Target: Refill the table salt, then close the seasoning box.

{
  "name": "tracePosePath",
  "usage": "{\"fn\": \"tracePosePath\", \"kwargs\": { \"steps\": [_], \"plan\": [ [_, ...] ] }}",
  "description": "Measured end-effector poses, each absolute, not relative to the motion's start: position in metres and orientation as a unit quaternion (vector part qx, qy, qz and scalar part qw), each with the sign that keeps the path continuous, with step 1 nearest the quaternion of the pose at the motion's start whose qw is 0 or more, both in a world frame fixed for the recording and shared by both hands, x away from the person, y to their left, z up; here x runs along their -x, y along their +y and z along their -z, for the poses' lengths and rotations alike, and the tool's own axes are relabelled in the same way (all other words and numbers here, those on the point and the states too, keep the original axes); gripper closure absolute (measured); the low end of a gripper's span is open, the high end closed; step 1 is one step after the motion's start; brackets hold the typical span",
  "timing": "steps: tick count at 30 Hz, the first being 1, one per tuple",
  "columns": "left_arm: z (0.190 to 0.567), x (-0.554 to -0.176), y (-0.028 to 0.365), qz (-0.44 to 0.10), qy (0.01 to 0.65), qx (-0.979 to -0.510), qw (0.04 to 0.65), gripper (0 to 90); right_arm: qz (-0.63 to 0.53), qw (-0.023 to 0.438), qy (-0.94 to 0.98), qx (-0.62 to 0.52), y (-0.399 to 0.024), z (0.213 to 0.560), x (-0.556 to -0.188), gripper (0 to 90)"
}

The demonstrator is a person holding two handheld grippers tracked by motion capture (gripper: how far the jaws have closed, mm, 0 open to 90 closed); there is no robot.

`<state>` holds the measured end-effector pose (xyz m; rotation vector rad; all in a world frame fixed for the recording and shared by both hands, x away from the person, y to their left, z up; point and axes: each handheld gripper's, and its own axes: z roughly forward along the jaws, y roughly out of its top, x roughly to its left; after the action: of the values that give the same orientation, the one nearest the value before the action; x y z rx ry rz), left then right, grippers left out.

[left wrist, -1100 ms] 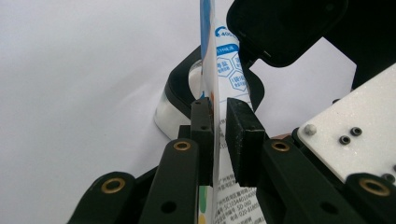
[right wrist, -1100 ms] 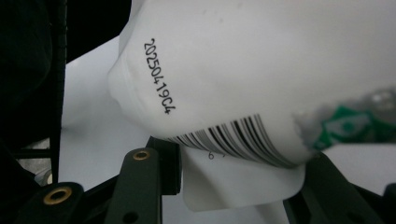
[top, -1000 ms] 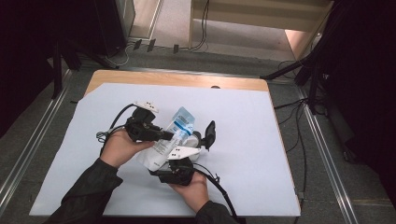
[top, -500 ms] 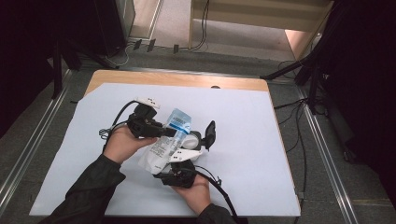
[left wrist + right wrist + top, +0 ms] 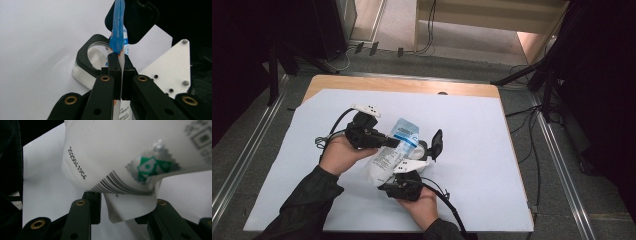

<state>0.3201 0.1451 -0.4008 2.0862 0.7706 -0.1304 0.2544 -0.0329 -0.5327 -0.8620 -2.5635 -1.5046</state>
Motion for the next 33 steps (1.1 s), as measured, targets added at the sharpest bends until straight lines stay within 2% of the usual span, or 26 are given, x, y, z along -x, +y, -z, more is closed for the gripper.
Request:
{"fn": "tracePosePath", "kwargs": {
  "steps": [6, 13, 23, 28, 33],
  "plan": [
    [0.394, -0.311, 0.154, 0.042, 0.308, -0.84, 0.445, 90.0, 0.494, 0.021, -0.825, 0.275, -0.031, 0.531, -0.252, 65.9],
    [0.385, -0.295, 0.185, 0.028, 0.318, -0.832, 0.454, 90.0, 0.501, 0.013, -0.819, 0.28, -0.03, 0.524, -0.253, 65.6],
    [0.388, -0.296, 0.195, 0.024, 0.331, -0.824, 0.46, 90.0, 0.511, 0.023, -0.811, 0.285, -0.031, 0.519, -0.257, 64.8],
    [0.386, -0.296, 0.201, 0.01, 0.338, -0.814, 0.472, 90.0, 0.511, 0.022, -0.815, 0.274, -0.033, 0.514, -0.252, 62.2],
    [0.384, -0.297, 0.206, 0.001, 0.342, -0.809, 0.479, 90.0, 0.504, 0.039, -0.823, 0.26, -0.039, 0.507, -0.254, 58.8]
  ]
}}
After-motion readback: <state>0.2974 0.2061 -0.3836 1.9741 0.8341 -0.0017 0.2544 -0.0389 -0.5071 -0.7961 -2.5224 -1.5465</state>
